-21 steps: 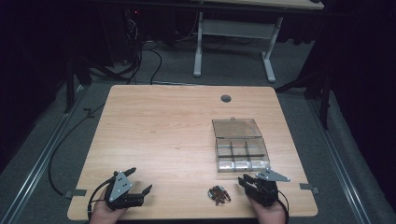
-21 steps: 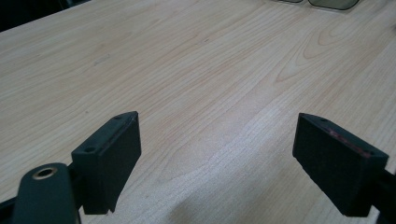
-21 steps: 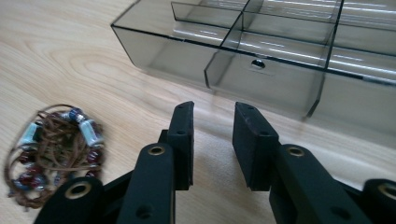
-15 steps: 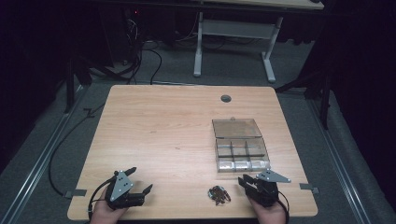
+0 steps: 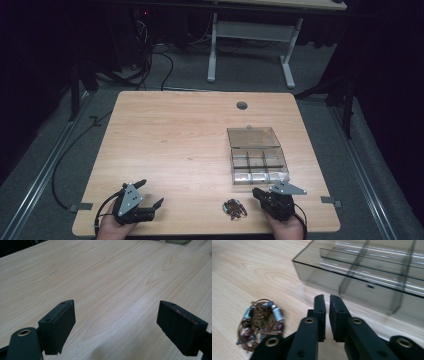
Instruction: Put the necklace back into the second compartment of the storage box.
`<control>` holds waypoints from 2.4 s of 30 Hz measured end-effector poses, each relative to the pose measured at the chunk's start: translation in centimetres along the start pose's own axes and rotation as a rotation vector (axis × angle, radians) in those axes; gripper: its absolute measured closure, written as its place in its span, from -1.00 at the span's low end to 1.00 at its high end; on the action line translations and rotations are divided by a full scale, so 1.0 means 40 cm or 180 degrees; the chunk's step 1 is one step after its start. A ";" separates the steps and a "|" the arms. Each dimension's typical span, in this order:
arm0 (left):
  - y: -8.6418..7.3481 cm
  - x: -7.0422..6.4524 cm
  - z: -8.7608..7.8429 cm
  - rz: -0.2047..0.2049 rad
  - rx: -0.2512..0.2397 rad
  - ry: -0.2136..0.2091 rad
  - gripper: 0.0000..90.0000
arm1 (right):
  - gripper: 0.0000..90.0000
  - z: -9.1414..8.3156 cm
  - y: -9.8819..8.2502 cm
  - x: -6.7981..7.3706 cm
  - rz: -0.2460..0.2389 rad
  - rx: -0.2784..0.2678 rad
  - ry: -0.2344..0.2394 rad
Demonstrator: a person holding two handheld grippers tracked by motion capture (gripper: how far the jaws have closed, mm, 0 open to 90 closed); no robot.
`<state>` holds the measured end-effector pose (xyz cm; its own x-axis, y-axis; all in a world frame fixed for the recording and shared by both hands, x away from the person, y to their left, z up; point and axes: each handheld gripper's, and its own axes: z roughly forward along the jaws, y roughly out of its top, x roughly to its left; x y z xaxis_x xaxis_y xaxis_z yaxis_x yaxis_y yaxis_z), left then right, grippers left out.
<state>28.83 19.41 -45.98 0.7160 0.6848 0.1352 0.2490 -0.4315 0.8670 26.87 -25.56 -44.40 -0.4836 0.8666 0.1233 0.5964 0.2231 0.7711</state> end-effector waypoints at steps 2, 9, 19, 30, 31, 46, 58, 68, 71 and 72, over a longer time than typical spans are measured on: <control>0.000 0.001 0.000 -0.0009 -0.0002 -0.0001 -0.65 | 0.96 0.002 0.004 0.015 -0.0053 0.0040 0.0035; 0.000 0.001 -0.001 -0.0008 -0.0009 0.0002 -0.65 | 0.98 0.004 0.014 0.053 -0.0168 0.0016 0.0181; 0.000 0.000 0.000 -0.0005 0.0003 -0.0002 -0.65 | 0.99 0.024 0.017 0.126 -0.0364 0.0106 0.0439; 0.000 0.002 -0.001 -0.0017 -0.0005 -0.0009 -0.65 | 1.00 0.042 -0.014 0.126 -0.0331 0.0347 0.0377; 0.000 0.002 -0.001 -0.0015 -0.0004 -0.0010 -0.65 | 1.00 0.040 -0.015 0.121 -0.0332 0.0352 0.0346; 0.000 0.002 0.000 -0.0009 0.0014 -0.0013 -0.64 | 1.00 0.003 -0.033 0.038 -0.0060 0.0309 0.0057; 0.000 0.002 0.000 -0.0008 0.0013 -0.0018 -0.64 | 1.00 -0.052 -0.064 -0.030 0.0188 0.0266 -0.0245; 0.000 0.001 0.001 -0.0004 0.0028 -0.0011 -0.64 | 1.00 -0.080 -0.085 -0.052 0.0289 0.0234 -0.0342; 0.000 0.001 0.001 -0.0004 0.0029 -0.0013 -0.64 | 1.00 -0.083 -0.083 -0.050 0.0282 0.0193 -0.0342; 0.000 0.001 0.001 -0.0007 0.0024 -0.0013 -0.64 | 1.00 -0.083 -0.083 -0.050 0.0282 0.0193 -0.0342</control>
<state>28.90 19.42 -46.00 0.7182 0.6834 0.1312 0.2555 -0.4343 0.8638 23.72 -29.54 -45.15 -0.3579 0.9261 0.1192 0.6728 0.1672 0.7206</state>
